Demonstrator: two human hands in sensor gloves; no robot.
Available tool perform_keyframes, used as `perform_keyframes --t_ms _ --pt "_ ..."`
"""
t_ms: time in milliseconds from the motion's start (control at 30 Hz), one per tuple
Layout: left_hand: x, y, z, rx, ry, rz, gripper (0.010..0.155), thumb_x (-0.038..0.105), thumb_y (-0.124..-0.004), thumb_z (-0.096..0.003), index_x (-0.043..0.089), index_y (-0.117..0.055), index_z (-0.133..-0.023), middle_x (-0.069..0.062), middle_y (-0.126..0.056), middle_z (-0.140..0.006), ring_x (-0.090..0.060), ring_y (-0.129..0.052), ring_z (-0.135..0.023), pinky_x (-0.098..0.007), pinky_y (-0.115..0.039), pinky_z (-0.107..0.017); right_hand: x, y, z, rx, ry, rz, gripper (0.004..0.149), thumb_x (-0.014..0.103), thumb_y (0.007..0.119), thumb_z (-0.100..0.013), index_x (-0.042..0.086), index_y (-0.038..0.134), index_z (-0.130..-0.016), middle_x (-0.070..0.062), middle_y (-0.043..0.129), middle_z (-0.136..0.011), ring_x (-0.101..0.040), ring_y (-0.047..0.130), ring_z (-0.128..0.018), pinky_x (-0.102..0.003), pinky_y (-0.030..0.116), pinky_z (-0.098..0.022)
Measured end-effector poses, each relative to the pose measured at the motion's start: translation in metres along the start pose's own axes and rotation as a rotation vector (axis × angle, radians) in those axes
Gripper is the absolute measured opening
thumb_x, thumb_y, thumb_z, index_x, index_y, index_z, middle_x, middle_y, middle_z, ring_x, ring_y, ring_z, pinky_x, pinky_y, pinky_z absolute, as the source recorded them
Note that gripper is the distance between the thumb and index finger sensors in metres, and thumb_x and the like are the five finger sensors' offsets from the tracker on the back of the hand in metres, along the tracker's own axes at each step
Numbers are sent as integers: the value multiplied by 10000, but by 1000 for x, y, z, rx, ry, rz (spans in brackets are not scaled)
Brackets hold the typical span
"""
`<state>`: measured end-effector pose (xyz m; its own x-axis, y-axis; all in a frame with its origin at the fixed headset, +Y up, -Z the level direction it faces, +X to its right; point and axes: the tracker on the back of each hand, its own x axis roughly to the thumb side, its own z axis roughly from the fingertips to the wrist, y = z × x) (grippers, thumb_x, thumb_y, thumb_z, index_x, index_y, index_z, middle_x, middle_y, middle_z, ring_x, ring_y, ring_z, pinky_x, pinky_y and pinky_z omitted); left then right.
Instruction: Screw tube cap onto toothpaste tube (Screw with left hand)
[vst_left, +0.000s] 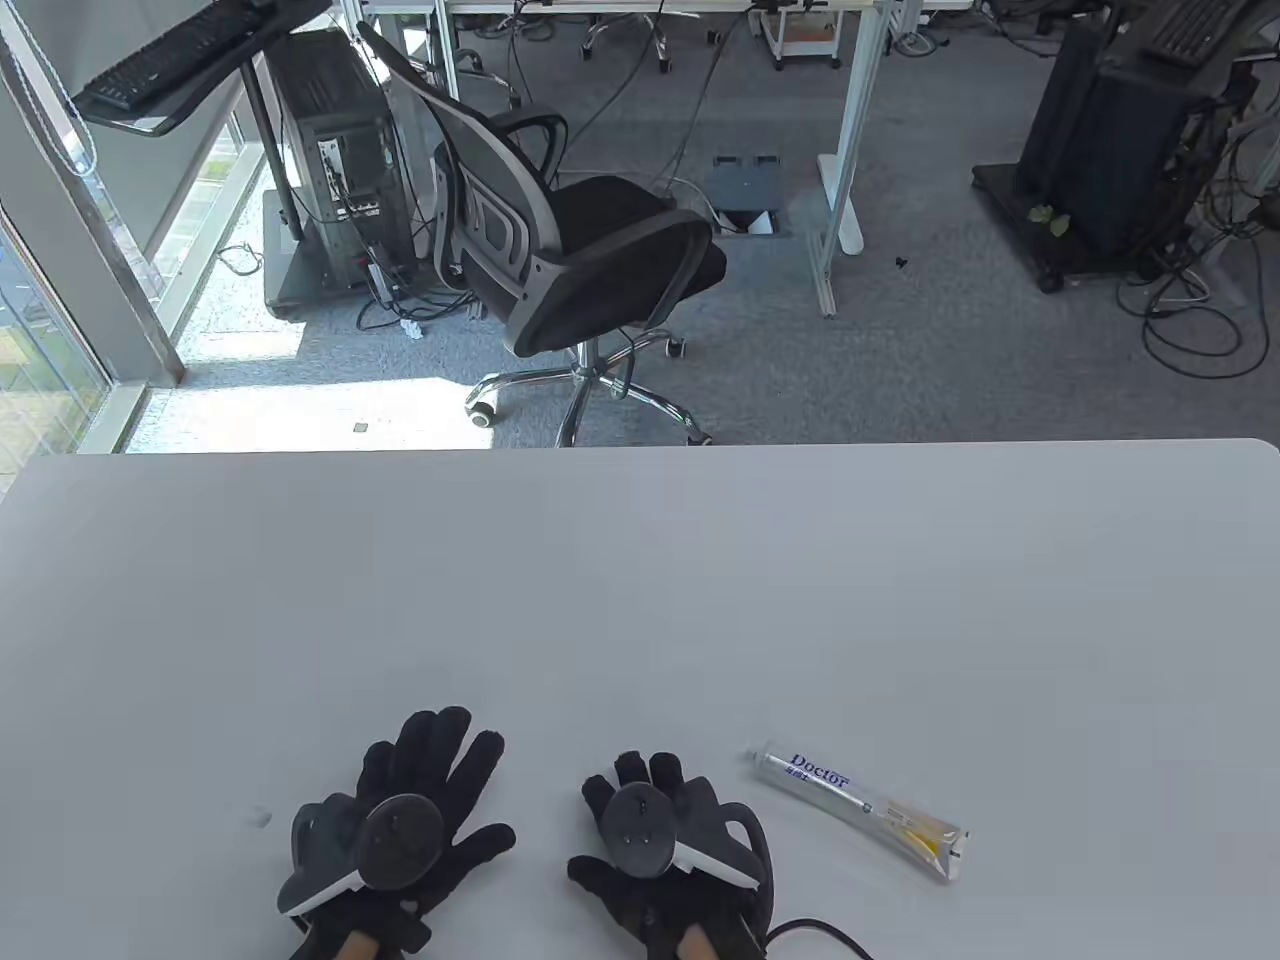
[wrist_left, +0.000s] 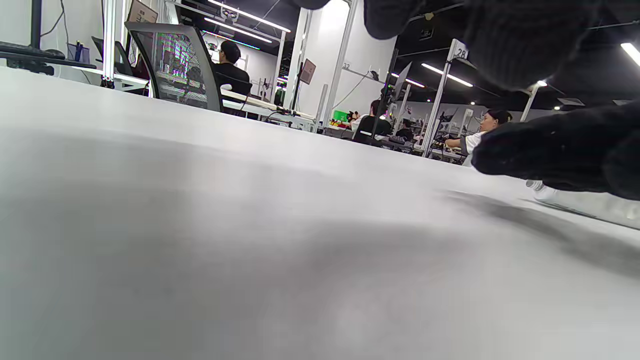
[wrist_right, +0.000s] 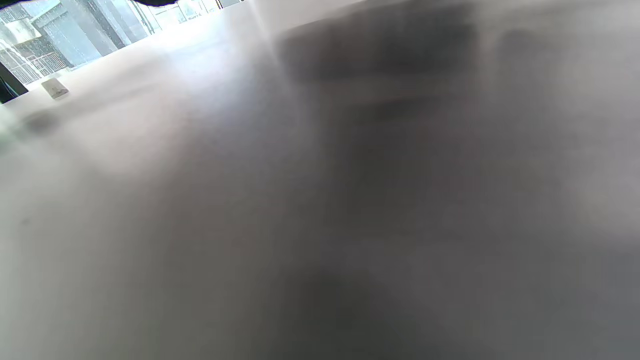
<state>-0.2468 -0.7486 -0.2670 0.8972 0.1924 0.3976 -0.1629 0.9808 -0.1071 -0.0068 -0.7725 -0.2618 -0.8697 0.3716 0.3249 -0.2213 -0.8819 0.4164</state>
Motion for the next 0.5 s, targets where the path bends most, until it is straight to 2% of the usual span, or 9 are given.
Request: perform_keyframes --t_ms 367,433,500 --pt "-5 5 2 16 16 48 824 713 -614 -532 380 -250 -1192 -79 -154 -1240 -360 -185 -1141 -646 -255 -759 4 9 -5 62 -15 10 730 484 630 -563 134 340 -1134 -220 192 -1151 -542 117 -1003 -732 183 -623" --pt "-6 6 3 12 20 37 821 710 -615 -533 380 -255 -1192 -77 -159 -1241 -358 -189 -1141 -644 -257 -760 4 3 -3 60 -29 -8 732 483 631 -563 132 337 -1133 -222 192 -1151 -544 115 -1002 -731 181 -622" --pt "-6 8 5 20 28 35 819 709 -615 -533 378 -260 -1192 -78 -167 -1242 -359 -193 -1141 -644 -260 -760 4 -12 5 -1 -59 -59 730 479 635 -564 129 339 -1133 -224 204 -1153 -544 122 -1004 -731 187 -624"
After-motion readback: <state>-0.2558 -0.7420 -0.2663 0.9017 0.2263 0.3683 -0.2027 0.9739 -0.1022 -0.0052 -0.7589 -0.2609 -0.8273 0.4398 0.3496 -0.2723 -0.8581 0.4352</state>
